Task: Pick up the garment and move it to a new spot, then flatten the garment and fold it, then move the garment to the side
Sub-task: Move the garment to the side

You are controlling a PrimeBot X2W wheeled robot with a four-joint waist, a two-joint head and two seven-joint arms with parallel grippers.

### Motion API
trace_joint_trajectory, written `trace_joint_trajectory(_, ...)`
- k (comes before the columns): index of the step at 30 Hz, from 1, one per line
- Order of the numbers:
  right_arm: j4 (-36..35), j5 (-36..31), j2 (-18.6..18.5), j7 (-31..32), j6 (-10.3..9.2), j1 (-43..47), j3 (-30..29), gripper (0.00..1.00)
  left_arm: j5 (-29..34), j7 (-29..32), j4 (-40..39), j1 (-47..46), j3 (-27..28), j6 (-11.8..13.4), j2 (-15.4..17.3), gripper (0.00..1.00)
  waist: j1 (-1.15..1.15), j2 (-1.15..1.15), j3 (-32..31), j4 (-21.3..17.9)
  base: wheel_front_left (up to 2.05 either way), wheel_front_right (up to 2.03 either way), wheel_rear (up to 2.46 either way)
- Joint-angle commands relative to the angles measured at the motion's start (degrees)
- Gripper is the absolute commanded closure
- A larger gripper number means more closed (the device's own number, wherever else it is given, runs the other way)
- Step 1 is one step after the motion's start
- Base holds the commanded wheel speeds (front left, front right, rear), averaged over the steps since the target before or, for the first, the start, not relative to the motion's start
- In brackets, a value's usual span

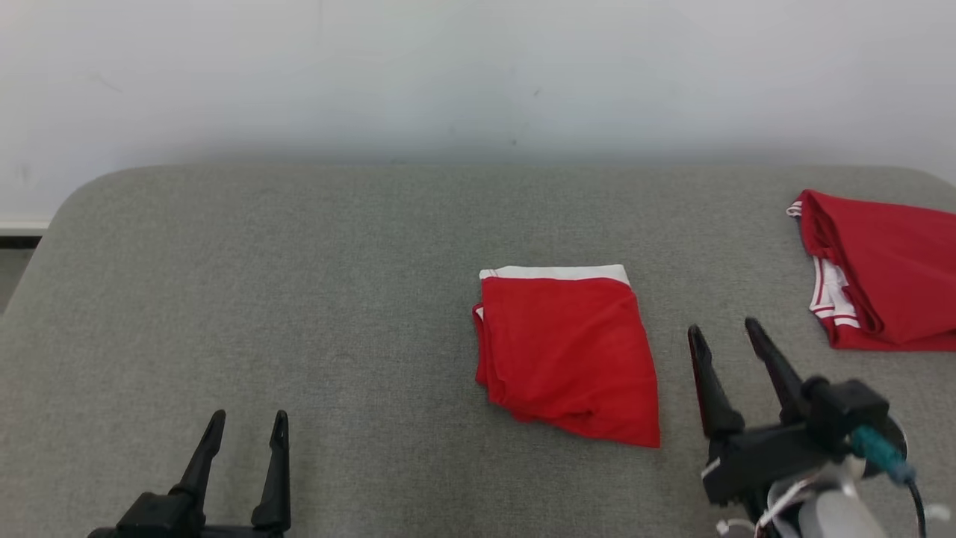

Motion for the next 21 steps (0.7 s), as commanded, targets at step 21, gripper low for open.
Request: trace_joint_trajectory(21, 27.59, 0.24, -4.27, 8.32, 0.04, -22.11, 0.78, 0.00, -1.87, 0.02, 1.89, -7.12, -2.88, -0.29, -1.00, 0.00, 0.00, 0.00, 9.44, 8.78, 0.00, 0.00, 0.00)
